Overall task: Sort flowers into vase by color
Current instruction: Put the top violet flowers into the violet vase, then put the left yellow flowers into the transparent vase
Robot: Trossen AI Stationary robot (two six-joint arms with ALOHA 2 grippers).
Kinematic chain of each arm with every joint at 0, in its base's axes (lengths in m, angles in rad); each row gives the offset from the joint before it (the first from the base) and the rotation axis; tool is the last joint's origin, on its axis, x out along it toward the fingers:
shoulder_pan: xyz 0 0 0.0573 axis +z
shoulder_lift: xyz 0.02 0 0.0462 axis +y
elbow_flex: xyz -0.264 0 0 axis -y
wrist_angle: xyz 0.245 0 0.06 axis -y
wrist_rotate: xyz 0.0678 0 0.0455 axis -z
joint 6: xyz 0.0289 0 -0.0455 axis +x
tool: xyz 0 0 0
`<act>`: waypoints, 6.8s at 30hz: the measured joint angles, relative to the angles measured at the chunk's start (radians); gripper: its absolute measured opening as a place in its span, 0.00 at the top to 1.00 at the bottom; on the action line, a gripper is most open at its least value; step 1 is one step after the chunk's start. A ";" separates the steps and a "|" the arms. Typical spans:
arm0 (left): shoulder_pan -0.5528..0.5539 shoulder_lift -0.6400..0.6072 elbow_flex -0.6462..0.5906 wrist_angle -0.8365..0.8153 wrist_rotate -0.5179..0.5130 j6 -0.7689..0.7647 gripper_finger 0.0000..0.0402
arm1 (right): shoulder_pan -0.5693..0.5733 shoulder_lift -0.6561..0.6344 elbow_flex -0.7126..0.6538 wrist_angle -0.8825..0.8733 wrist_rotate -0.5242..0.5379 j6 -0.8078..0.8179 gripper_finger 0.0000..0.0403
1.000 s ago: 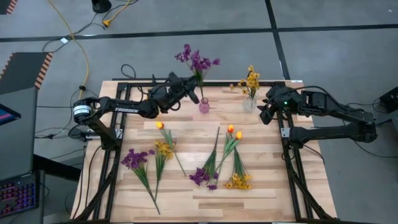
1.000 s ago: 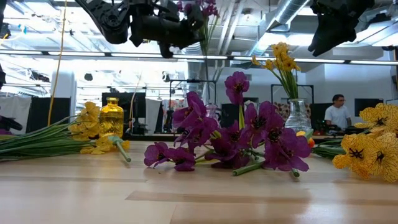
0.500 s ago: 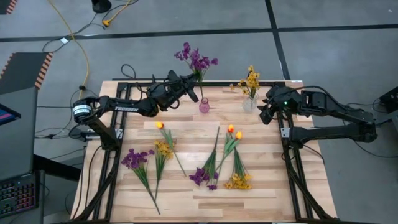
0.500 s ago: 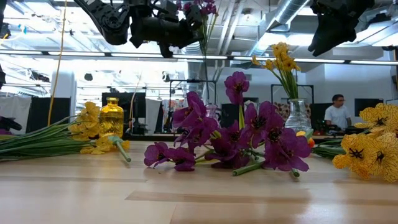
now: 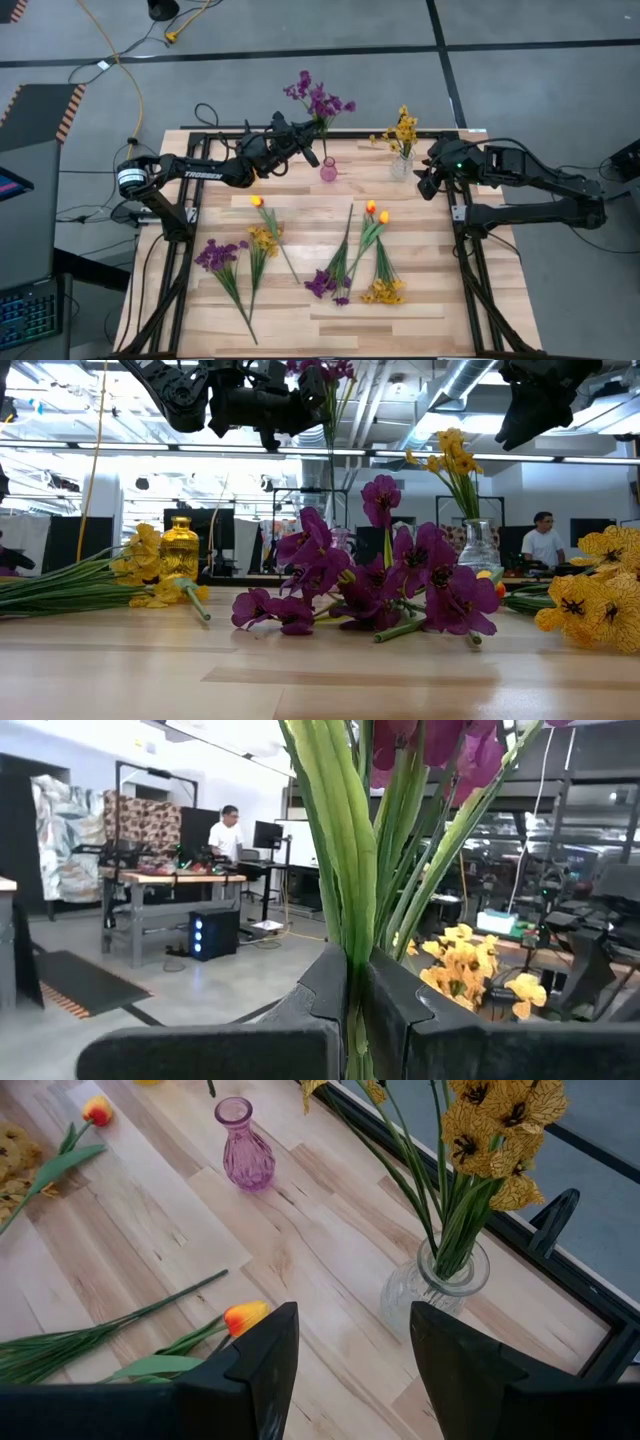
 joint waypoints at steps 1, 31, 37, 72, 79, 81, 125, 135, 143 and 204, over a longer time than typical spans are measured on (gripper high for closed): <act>0.000 0.000 0.000 0.000 -0.001 -0.001 0.99 | 0.000 0.000 0.000 0.000 0.000 0.000 0.46; 0.000 0.000 0.000 0.019 0.077 0.049 0.99 | 0.000 0.000 0.000 0.000 0.000 0.000 0.46; 0.000 0.001 0.000 0.013 0.089 0.056 0.99 | 0.000 0.000 0.000 0.000 0.000 0.000 0.46; 0.005 0.113 0.000 0.010 0.097 0.075 0.91 | 0.000 0.000 0.000 -0.001 -0.006 -0.001 0.46; 0.005 0.113 0.000 0.007 0.100 0.060 0.91 | 0.000 0.000 0.000 -0.001 -0.006 -0.001 0.46; 0.005 0.113 0.001 -0.008 0.103 0.032 0.91 | 0.000 0.000 0.000 -0.001 -0.006 -0.001 0.46; 0.004 0.031 0.001 -0.260 0.122 -0.035 0.48 | 0.000 0.000 0.000 -0.001 -0.008 0.000 0.46; 0.003 -0.155 0.002 -0.593 0.128 0.021 0.48 | 0.000 0.000 0.000 -0.001 -0.008 0.001 0.46; -0.027 -0.333 0.002 -0.870 0.129 0.011 0.48 | 0.000 0.000 0.000 -0.001 -0.008 0.001 0.46; -0.632 -0.109 0.001 -1.744 0.443 -1.331 0.48 | 0.000 0.000 0.000 0.000 -0.011 0.001 0.46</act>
